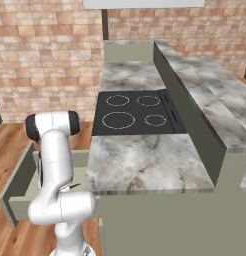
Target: Open the drawer on the left and place the cutting tools on the cutting board.
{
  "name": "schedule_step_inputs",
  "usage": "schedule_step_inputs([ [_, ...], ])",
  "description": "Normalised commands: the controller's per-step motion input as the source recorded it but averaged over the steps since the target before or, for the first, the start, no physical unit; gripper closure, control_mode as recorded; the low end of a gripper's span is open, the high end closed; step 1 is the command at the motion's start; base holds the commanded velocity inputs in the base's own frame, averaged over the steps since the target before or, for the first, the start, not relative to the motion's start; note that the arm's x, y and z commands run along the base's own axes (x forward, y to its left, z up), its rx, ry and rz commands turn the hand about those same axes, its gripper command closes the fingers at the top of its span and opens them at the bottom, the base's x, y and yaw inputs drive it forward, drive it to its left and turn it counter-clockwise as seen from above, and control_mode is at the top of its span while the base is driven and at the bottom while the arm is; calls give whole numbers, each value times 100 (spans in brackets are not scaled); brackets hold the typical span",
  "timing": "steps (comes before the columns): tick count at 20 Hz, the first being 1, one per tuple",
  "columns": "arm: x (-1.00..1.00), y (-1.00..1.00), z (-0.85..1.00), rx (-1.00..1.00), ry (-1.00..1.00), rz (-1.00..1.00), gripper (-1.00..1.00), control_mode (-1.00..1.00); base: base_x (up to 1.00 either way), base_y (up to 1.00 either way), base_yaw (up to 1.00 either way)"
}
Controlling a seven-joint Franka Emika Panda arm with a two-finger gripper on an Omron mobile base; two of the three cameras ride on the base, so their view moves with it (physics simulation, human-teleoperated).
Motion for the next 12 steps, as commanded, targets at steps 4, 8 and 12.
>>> schedule_step_inputs([
  [4, -2, 0, 64, 0, -4, 0, 100, -100, 0, 0, 0],
  [8, -11, -6, 100, 0, -6, 0, 100, -100, 0, 0, 0],
  [12, -14, -5, 100, 0, 0, 0, 100, -100, 0, 0, 0],
])
